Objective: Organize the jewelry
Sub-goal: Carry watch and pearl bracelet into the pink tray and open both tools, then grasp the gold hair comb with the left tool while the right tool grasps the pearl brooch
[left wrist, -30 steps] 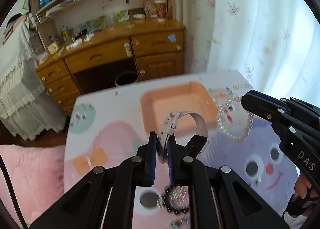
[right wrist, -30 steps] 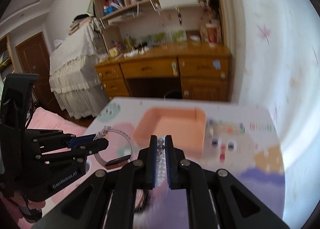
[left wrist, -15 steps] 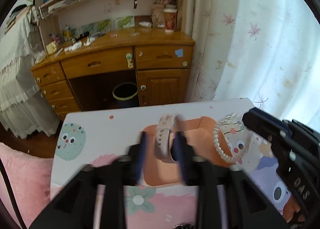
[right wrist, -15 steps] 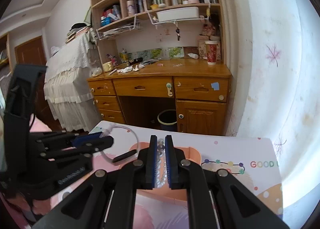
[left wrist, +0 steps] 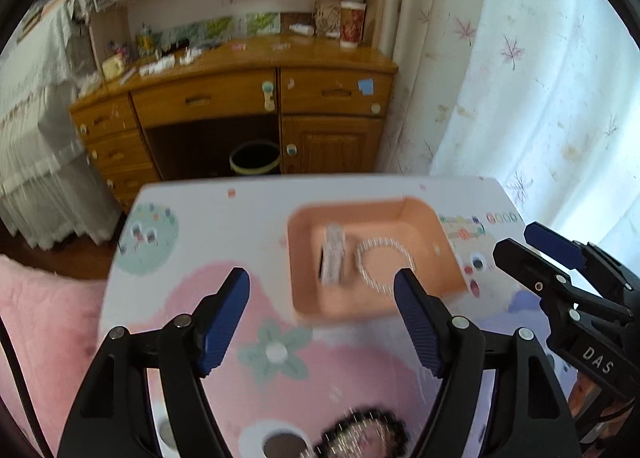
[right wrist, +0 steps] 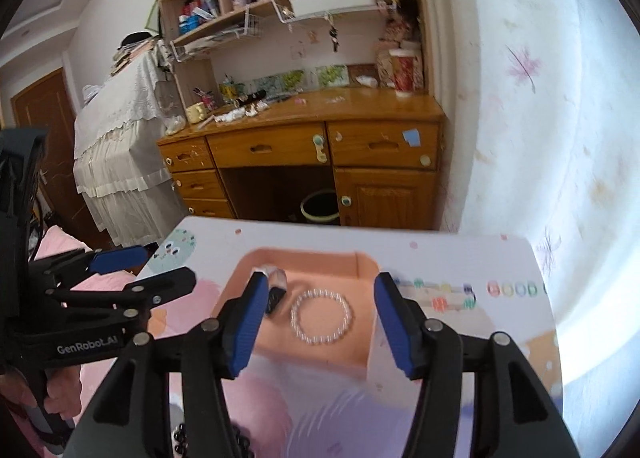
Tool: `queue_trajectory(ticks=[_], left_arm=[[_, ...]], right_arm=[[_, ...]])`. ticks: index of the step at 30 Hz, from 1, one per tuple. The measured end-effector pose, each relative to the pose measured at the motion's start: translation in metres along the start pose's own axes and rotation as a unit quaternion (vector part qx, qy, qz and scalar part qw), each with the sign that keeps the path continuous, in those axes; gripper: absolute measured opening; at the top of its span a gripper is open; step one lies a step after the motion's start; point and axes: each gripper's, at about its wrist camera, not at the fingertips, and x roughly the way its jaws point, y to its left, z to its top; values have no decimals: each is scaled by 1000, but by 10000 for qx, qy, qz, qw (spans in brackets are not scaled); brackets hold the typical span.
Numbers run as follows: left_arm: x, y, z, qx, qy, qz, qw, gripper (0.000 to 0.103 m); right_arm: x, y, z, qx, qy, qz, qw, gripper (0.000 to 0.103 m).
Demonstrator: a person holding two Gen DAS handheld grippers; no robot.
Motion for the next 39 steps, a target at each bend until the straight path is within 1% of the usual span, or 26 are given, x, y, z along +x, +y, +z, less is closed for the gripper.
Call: queue_trajectory(ticks=[1, 5, 7, 10, 14, 17, 20, 23, 25, 30, 32, 37, 39], left_arm=[[-1, 0, -7, -50, 63, -33, 10000, 74], [-7, 1, -45, -306, 428, -206, 9984, 84], [-9, 1, -65, -432, 658, -297, 9965, 86], [-12, 0, -98, -637, 1127, -429, 9907, 86], [-17, -5, -137, -813, 1674, -555, 9810, 86], [-22, -15, -165, -738, 2056, -527, 9744, 86], [-27, -26, -186, -617, 2328, -473, 9694, 87], [-31, -38, -202, -491, 2545, -520, 9644, 87], [-33, -44, -211, -412, 2608, -554, 9629, 87], [-32, -66, -227, 50, 2570, -429, 9654, 87], [-29, -71, -228, 138, 2554, -408, 9659, 87], [-25, -83, -235, 362, 2337, -422, 9707, 87], [-22, -88, -236, 446, 2233, -397, 9729, 88]], right_arm=[[-1, -2, -6, 64, 94, 3, 9999, 57], [-7, -11, -37, 326, 607, -14, 9976, 60], [-10, -16, -54, 470, 901, -42, 9948, 60], [-15, -22, -80, 610, 1382, -78, 9885, 60], [-27, -25, -114, 646, 1887, -187, 9797, 61], [-34, -25, -135, 458, 2202, -330, 9738, 64], [-41, -24, -148, 252, 2373, -482, 9699, 66], [-48, -24, -158, 164, 2507, -544, 9664, 69], [-50, -26, -162, 157, 2553, -576, 9650, 71], [-51, -31, -171, 265, 2631, -673, 9621, 74], [-49, -34, -176, 330, 2721, -697, 9592, 75], [-46, -43, -183, 567, 2764, -634, 9573, 75], [-46, -43, -182, 545, 2680, -650, 9597, 75]])
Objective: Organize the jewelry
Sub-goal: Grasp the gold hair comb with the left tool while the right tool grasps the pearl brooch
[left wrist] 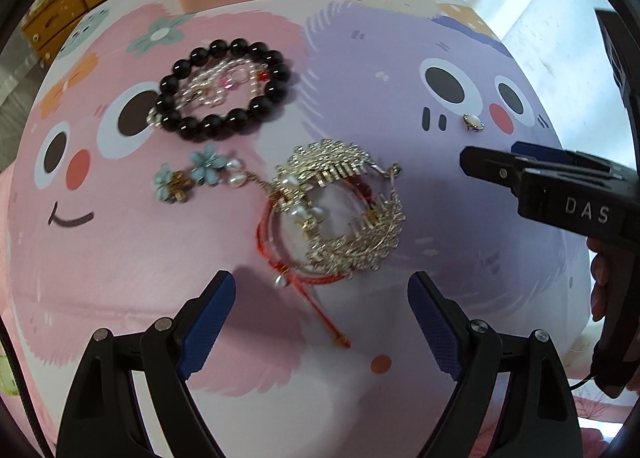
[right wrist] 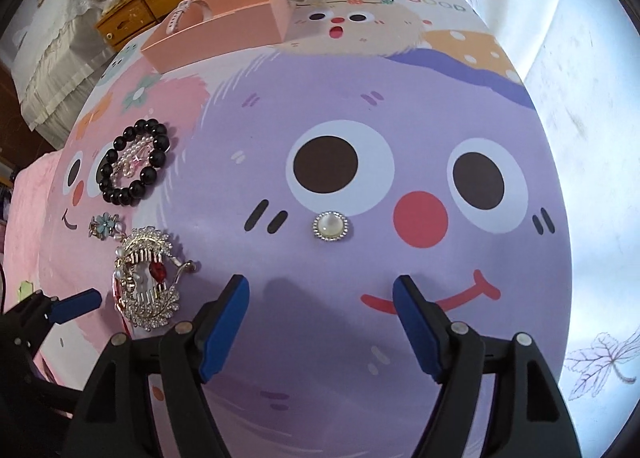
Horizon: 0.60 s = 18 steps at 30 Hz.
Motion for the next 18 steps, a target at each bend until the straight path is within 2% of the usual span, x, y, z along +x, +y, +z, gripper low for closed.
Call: queue_trajectory(ticks=[5, 11, 14, 18], left_arm=[[4, -11, 7, 195, -315, 181, 9991, 88], [6, -16, 13, 194, -633, 397, 9970, 88], [7, -19, 17, 236, -773, 481, 9956, 88], [6, -20, 15, 243, -931, 481, 9942, 84]], right_arm=[[3, 3, 6, -229, -149, -200, 9994, 75], [7, 8, 7, -531, -182, -460, 9974, 75], [8, 11, 8, -679, -216, -447, 9965, 74], [7, 15, 10, -875, -307, -374, 9950, 63]])
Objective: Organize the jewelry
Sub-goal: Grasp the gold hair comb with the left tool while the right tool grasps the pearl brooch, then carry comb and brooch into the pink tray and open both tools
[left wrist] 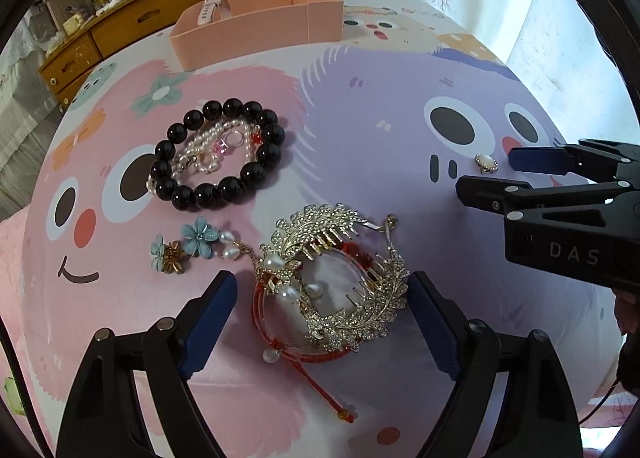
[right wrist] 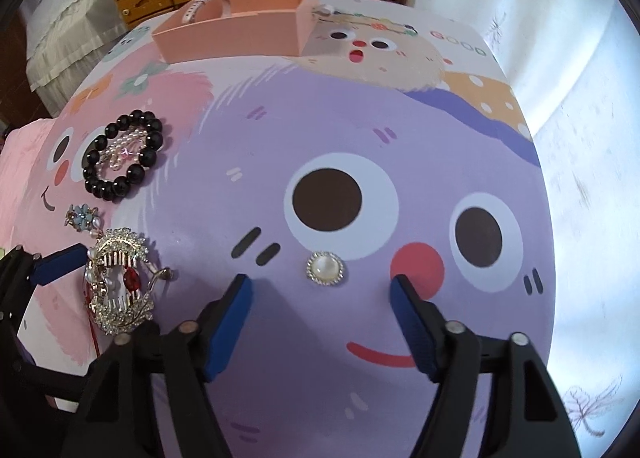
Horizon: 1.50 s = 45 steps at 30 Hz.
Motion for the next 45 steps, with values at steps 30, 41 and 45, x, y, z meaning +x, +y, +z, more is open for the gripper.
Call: queue_trajectory(ticks=[30, 41, 45], left_arm=[[-79, 35, 50, 254, -834, 122, 9961, 72], [-120, 71, 152, -226, -1153, 63, 9931, 72], [-121, 88, 187, -387, -1511, 369, 9871, 72]], right_arm=[[-41, 26, 74, -173, -645, 1071, 9920, 19], [-94, 21, 176, -107, -1757, 1115, 9781, 19], [-103, 17, 206, -16, -1975, 1228, 9726, 19]])
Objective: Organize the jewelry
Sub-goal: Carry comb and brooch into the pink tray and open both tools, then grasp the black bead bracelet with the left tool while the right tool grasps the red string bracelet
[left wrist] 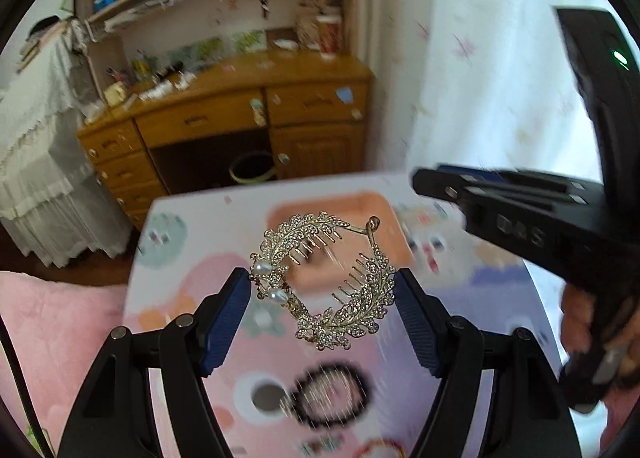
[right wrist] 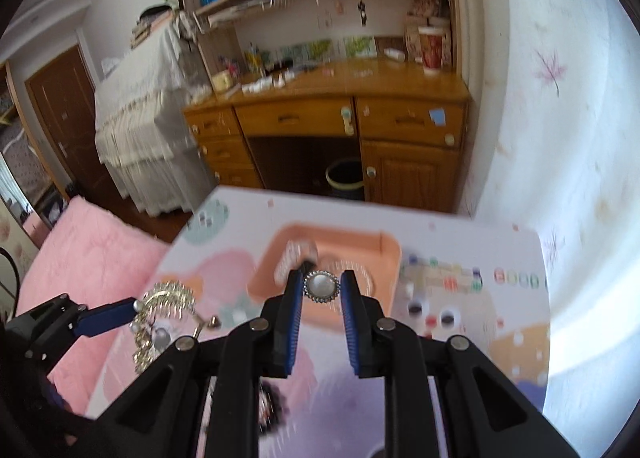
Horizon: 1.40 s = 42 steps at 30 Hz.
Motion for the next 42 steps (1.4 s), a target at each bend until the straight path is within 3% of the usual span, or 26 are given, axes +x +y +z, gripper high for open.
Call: queue_trajectory(ticks=[8, 19, 21, 22, 23, 29, 36, 42], left_arm=[[48, 30, 32, -608, -162, 140, 9979, 72], [100, 39, 36, -912, -181, -73, 9956, 72], [102, 38, 38, -882, -119, 55, 9960, 74], [100, 38, 39, -882, -114, 85, 9960, 77], [100, 39, 39, -904, -109, 65, 9958, 83], [99, 43, 36, -1001, -5, -32, 9950, 87], [95, 45, -1, -1043, 335, -57, 9940, 90], [90, 51, -69, -1258, 1047, -160, 9864, 90]], right_arm=[[30, -12, 24, 220, 169, 39, 9996, 19], [74, -37, 10, 612, 517, 336, 9962, 20], [80, -40, 9, 637, 626, 442, 9950, 34], [81, -41, 8, 665, 678, 402, 9947, 50], [81, -45, 7, 734, 683, 287, 9945, 56], [75, -59, 0, 1204, 708, 450, 9892, 58], [72, -59, -27, 1436, 975, 448, 9838, 72], [77, -58, -93, 1810, 1736, 360, 9674, 73]])
